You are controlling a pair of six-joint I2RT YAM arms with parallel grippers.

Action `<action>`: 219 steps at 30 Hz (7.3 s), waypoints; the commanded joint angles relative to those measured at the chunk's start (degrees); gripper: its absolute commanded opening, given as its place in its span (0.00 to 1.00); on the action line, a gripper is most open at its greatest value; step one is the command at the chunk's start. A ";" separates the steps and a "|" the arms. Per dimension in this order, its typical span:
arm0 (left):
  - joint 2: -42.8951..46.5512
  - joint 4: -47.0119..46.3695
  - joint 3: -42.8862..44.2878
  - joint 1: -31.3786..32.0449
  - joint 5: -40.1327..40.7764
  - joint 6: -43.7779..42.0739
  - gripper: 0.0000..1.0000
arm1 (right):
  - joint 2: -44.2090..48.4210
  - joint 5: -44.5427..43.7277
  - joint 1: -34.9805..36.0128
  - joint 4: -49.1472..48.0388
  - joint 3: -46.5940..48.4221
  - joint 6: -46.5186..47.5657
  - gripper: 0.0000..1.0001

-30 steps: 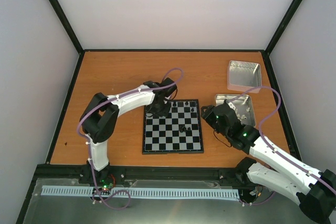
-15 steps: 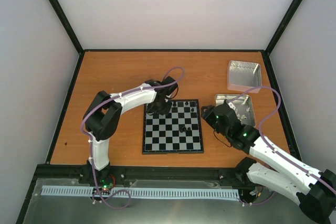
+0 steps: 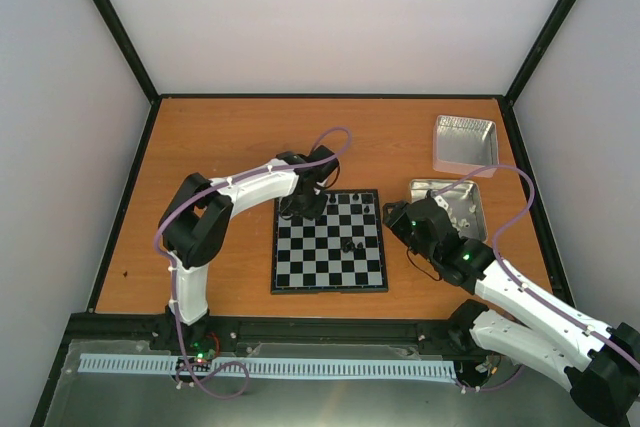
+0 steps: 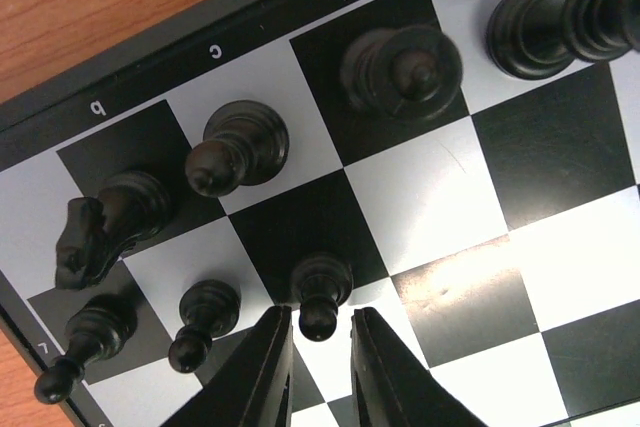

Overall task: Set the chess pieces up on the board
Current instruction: Place the chess piece on the chessboard, then adjust the chess piece on the chessboard, then pick up the chess piece from the chessboard, then place the chess piece on the chessboard, then pick up the chess piece from the chessboard.

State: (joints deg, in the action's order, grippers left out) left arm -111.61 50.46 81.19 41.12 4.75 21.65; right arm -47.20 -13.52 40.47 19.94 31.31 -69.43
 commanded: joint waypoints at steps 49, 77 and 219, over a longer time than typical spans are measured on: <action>28.36 -16.59 -13.77 -0.43 4.42 0.61 0.52 | -20.27 12.23 3.46 13.76 10.67 35.62 0.43; 49.43 -29.17 -33.30 -0.43 12.09 0.68 0.61 | -42.57 7.60 6.99 21.34 24.40 32.67 0.19; 67.11 -29.83 -36.36 -0.43 20.71 -3.24 0.70 | -44.21 15.23 6.90 19.71 24.49 37.48 0.18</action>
State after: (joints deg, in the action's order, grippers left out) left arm -44.45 22.26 44.38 40.93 25.30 19.46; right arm -90.26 3.07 46.98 39.64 56.23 -32.16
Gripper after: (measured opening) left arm 0.703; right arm 0.179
